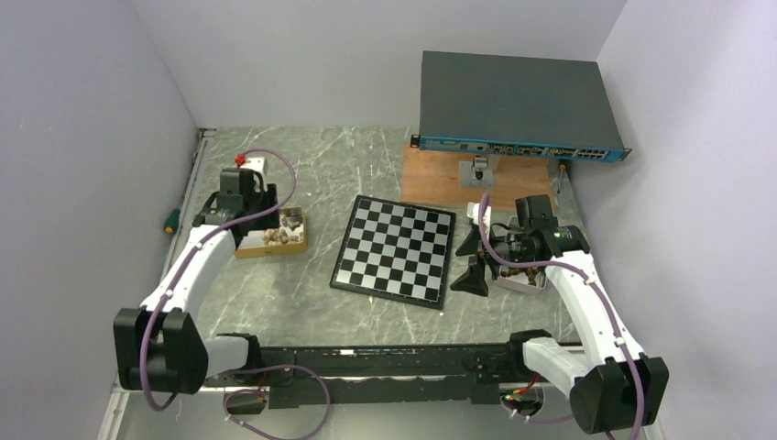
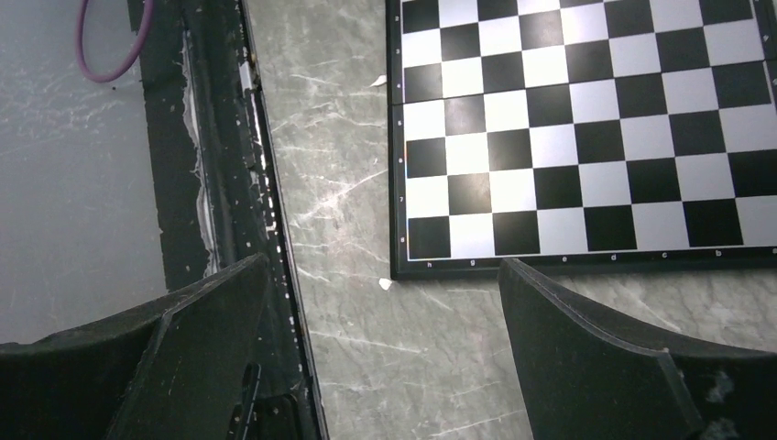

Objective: Set up the chess pieces on the board

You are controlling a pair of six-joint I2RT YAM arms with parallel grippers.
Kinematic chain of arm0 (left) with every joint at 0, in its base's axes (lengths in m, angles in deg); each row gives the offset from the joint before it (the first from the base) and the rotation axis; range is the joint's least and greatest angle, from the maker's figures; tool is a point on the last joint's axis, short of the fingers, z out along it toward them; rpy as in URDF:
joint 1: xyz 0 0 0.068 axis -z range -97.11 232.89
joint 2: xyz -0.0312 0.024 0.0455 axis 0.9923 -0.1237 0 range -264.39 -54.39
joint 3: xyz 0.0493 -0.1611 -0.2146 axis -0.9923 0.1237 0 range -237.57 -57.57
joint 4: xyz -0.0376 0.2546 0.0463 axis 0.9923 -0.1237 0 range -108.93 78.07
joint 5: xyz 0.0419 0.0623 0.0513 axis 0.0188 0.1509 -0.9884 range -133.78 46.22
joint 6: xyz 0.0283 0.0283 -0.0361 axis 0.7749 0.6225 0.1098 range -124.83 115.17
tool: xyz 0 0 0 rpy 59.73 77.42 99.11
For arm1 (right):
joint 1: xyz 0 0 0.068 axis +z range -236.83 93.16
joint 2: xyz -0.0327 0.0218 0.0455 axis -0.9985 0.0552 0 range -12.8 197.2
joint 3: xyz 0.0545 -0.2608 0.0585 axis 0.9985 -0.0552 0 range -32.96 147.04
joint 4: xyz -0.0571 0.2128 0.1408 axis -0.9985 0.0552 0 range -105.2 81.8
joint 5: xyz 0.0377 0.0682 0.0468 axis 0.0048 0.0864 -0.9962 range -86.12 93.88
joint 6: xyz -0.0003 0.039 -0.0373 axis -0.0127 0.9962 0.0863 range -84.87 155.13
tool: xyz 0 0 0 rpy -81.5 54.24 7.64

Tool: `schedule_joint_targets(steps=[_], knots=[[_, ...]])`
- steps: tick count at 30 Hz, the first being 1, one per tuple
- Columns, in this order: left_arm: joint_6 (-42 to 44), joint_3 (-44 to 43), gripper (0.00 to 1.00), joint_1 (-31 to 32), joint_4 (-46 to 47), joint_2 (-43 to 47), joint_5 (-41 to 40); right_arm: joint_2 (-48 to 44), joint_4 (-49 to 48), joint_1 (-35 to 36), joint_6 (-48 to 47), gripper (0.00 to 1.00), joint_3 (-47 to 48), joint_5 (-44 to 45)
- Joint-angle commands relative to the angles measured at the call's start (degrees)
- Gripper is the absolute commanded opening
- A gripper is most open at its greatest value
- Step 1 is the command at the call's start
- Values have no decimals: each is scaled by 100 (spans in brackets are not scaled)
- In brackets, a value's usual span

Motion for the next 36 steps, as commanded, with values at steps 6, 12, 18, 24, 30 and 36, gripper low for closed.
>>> schedule_joint_targets(steps=[6,12,18,24,30,36], knots=[[729,-875,55,-374,248,-1335,641,-23,-231,148,-95,100,63,67],[1028,-1215,54,-383,99,-1999,426,70,-190,197,-116,100,63,78],[1106,-1315,52,-384,5,-2361,421,140,-193,207,-92,100,65,126],[1143,-1354,49,-384,-19,-2557,337,180,-160,216,-109,100,80,117],[1170,-1443,45,-384,-66,-2797,165,164,-148,223,-128,100,74,117],[1196,-1446,39,-384,-120,-2900,61,155,-134,222,-131,100,80,111]])
